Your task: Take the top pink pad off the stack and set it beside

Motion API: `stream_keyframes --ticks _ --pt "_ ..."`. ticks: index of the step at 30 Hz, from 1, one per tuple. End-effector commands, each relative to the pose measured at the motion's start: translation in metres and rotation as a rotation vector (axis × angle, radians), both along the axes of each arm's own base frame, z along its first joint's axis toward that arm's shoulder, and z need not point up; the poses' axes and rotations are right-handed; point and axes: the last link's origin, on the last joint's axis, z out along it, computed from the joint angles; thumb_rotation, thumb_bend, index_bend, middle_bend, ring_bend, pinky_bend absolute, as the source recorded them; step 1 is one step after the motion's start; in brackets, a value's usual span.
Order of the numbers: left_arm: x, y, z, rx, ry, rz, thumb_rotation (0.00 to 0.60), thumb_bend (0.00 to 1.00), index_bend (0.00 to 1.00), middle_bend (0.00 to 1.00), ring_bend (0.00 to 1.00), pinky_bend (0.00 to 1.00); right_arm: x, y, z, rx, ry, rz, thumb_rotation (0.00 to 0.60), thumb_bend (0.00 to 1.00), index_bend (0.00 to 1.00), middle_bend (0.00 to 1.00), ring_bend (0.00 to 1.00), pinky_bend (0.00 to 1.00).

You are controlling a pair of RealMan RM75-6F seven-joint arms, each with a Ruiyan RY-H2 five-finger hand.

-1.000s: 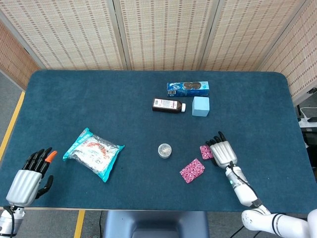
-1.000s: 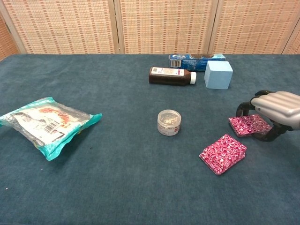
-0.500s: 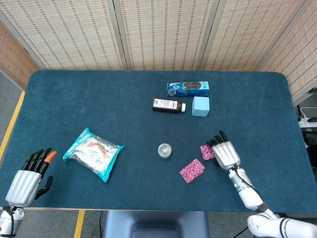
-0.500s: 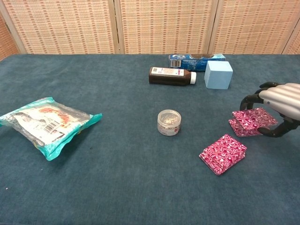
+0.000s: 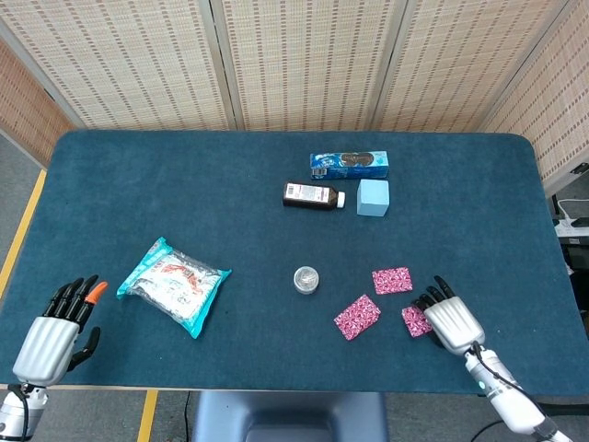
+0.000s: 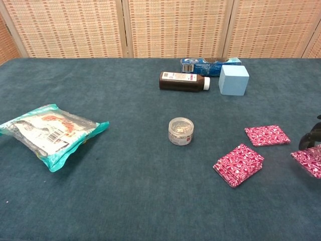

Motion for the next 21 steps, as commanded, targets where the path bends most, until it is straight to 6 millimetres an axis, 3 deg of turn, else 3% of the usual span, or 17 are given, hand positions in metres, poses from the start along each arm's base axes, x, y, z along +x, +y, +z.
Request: stream_keyframes --ticks 1,4,8,10,17,21 --pt "0.0 0.001 -0.002 -0.006 0.004 0.006 0.6 0.53 0.0 0.0 0.0 0.11 -0.008 0.004 -0.008 0.008 0.012 -0.008 0.6 0.31 0.48 0.38 0.15 0.0" --pt "0.002 0.001 -0.002 -0.014 0.003 0.004 0.6 0.53 0.0 0.0 0.0 0.11 -0.01 0.006 -0.015 0.012 0.025 0.01 0.6 0.31 0.43 0.37 0.15 0.0" --pt "0.001 0.002 -0.003 -0.014 0.004 0.008 0.6 0.54 0.0 0.0 0.0 0.11 -0.012 0.011 -0.022 0.04 0.05 0.011 0.6 0.31 0.11 0.22 0.08 0.0" --pt "0.0 0.001 -0.003 -0.017 0.007 0.013 0.6 0.54 0.0 0.0 0.0 0.11 -0.011 0.012 -0.023 0.047 0.054 0.007 0.6 0.31 0.02 0.17 0.05 0.0" --pt "0.0 -0.001 0.0 -0.027 -0.005 0.015 0.6 0.54 0.0 0.0 0.0 0.11 -0.006 0.015 -0.012 0.035 0.047 0.003 0.6 0.31 0.0 0.11 0.01 0.0" --pt "-0.001 0.0 0.002 -0.018 -0.014 0.013 0.6 0.54 0.0 0.0 0.0 0.11 0.005 0.018 0.014 -0.057 -0.018 0.02 0.6 0.31 0.0 0.1 0.0 0.0"
